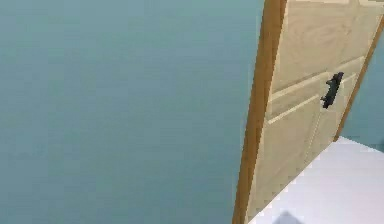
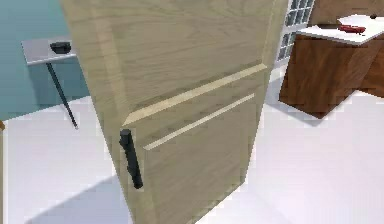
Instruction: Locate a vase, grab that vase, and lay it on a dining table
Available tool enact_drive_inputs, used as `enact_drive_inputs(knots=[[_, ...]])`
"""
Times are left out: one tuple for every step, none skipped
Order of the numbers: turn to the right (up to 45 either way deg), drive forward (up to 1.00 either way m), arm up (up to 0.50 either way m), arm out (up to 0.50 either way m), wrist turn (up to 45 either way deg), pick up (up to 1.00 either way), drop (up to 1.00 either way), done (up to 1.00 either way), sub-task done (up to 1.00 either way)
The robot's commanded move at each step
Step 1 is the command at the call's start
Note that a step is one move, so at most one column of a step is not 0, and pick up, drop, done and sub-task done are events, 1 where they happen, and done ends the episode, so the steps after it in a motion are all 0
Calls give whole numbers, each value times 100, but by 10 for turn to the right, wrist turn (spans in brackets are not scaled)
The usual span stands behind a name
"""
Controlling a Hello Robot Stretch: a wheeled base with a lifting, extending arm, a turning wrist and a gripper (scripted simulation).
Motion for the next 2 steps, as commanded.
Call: enact_drive_inputs(knots=[[240,0,0,0,0,0,0,0,0],[0,45,0,0,0,0,0,0,0]])
